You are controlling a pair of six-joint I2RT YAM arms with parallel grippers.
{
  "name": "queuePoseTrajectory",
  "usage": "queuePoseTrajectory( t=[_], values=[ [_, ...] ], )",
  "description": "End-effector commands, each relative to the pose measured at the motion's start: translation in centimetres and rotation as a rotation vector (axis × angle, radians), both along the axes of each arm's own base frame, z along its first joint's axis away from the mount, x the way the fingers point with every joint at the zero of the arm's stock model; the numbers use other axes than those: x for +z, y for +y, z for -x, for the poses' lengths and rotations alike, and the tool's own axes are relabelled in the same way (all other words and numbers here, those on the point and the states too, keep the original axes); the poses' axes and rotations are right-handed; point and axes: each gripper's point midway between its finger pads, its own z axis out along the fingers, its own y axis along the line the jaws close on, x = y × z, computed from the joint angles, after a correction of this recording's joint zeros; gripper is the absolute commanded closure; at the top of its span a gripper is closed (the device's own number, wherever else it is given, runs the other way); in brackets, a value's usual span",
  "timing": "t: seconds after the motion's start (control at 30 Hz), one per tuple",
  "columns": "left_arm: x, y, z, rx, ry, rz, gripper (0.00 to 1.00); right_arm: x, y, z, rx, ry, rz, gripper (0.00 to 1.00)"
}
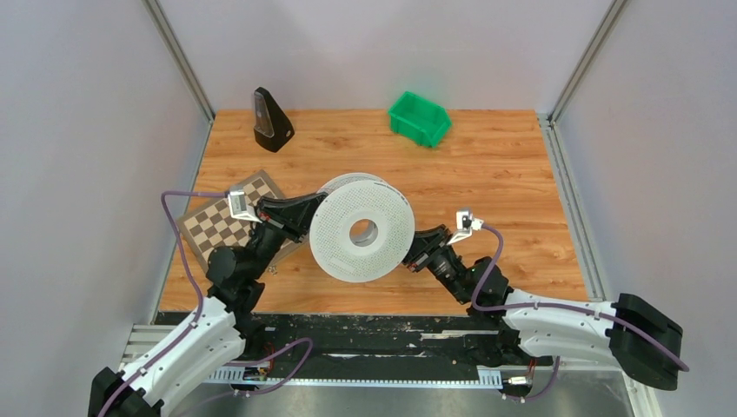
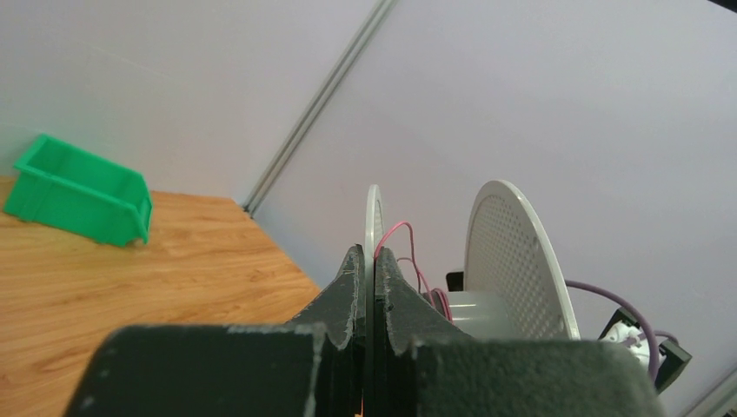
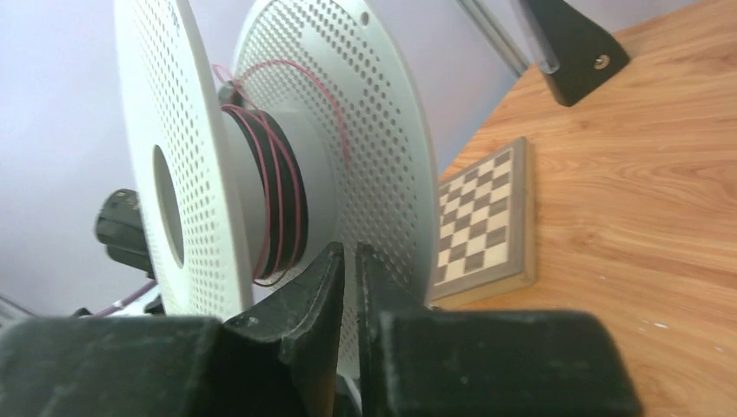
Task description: Wrap the cables
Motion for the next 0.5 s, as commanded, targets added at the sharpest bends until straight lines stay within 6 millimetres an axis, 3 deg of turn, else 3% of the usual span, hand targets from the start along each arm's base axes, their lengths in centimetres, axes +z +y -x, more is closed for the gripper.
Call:
queuePoseTrajectory(
  t=[0.0, 0.13, 0.17, 0.2, 0.23, 0.27, 0.3, 0.47],
  values=[
    [1.1, 0.9, -0.6, 0.08, -0.036, -0.021, 1.0, -0.3, -0.9, 0.2, -0.025, -0.037, 0.042, 0.86],
    [1.3, 1.1, -1.1, 0.101, 0.006, -0.022, 1.0, -0.5, -1.6, 0.0, -0.051, -0.01, 0.055, 0.82],
    [0.7, 1.1, -1.5, 0.106, 0.037, -0.038, 1.0, -0.9, -1.9, -0.2, -0.065, 0.014, 0.065, 0.79],
    [1.4, 1.3, -1.6, 0.115, 0.043, -0.031, 1.0, -1.4, -2.1, -0.4, -0.077, 0.039, 0.076, 0.76],
    [0.6, 1.2, -2.0, 0.124, 0.09, -0.056, 1.0, -1.8, -2.4, -0.5, -0.092, 0.057, 0.085, 0.73],
    [1.4, 1.2, -2.0, 0.124, 0.092, -0.057, 1.0, -2.3, -2.8, -0.7, -0.106, 0.072, 0.093, 0.7],
    [0.6, 1.0, -2.3, 0.125, 0.13, -0.088, 1.0, -3.2, -3.2, -0.9, -0.129, 0.1, 0.114, 0.67],
    [1.3, 0.5, -1.7, 0.082, 0.148, -0.11, 1.0, -3.8, -5.3, -1.7, -0.221, 0.096, 0.164, 0.63]
  ],
)
